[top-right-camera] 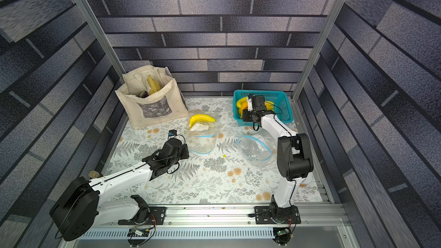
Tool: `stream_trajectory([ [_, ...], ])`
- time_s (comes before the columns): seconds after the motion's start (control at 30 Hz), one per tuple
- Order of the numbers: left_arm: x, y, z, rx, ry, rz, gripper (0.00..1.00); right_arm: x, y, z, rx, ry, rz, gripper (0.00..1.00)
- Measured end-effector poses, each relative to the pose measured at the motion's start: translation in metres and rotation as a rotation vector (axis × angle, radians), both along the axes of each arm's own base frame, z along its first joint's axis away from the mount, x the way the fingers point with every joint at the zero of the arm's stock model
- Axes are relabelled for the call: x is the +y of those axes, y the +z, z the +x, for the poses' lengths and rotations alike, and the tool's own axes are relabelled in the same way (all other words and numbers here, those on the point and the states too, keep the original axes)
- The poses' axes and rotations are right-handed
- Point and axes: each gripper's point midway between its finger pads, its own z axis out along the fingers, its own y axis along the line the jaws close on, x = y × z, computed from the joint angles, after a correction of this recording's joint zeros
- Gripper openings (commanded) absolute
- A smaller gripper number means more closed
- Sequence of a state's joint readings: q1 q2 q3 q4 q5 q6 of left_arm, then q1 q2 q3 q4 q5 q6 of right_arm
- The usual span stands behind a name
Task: Open the zip-top bag and take out the banana
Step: Place the banana in the basket, then pick up the banana from the zipper food storage bag.
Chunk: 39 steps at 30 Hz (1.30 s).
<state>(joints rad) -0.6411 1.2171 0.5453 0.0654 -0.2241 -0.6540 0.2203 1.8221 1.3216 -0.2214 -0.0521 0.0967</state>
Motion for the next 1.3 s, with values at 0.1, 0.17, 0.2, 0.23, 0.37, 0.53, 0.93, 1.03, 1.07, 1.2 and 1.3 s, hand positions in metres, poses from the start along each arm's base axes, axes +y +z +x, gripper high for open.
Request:
stream_trajectory([
  [0.1,0.0,0.003,-0.001,-0.005,-0.001,-0.004,0.02,-0.004,0.008,-0.017,-0.055,-0.017,0.003,0.63],
  [0.17,0.0,0.004,-0.001,-0.009,-0.001,-0.007,0.01,-0.006,0.03,-0.045,-0.117,-0.015,0.011,0.64],
  [0.2,0.0,0.005,-0.001,-0.01,-0.001,-0.008,0.02,-0.004,0.045,-0.063,-0.156,-0.006,0.014,0.65],
  [0.23,0.0,0.005,-0.001,-0.01,-0.001,-0.008,0.02,0.002,0.063,-0.084,-0.208,0.015,0.022,0.65],
  [0.37,0.0,0.005,0.0,-0.01,-0.001,-0.008,0.01,0.049,0.121,-0.173,-0.392,0.174,0.123,0.59],
  [0.53,-0.001,0.006,0.0,-0.012,-0.001,-0.01,0.01,0.097,0.098,-0.255,-0.373,0.344,0.233,0.59],
  [0.93,-0.005,0.009,0.0,-0.015,-0.008,-0.008,0.01,0.207,-0.01,-0.251,-0.109,0.455,0.208,0.55],
  [1.03,-0.005,0.008,-0.002,-0.011,-0.012,-0.001,0.01,0.234,0.003,-0.237,-0.139,0.464,0.262,0.55],
  [1.07,-0.005,0.007,-0.002,-0.01,-0.012,0.001,0.01,0.241,0.009,-0.234,-0.15,0.467,0.275,0.55],
  [1.2,-0.005,0.008,-0.002,-0.012,-0.011,-0.001,0.01,0.264,0.023,-0.217,-0.182,0.461,0.296,0.55],
  [1.3,-0.005,0.014,-0.002,-0.026,-0.008,-0.012,0.01,0.28,0.02,-0.204,-0.183,0.452,0.287,0.54],
])
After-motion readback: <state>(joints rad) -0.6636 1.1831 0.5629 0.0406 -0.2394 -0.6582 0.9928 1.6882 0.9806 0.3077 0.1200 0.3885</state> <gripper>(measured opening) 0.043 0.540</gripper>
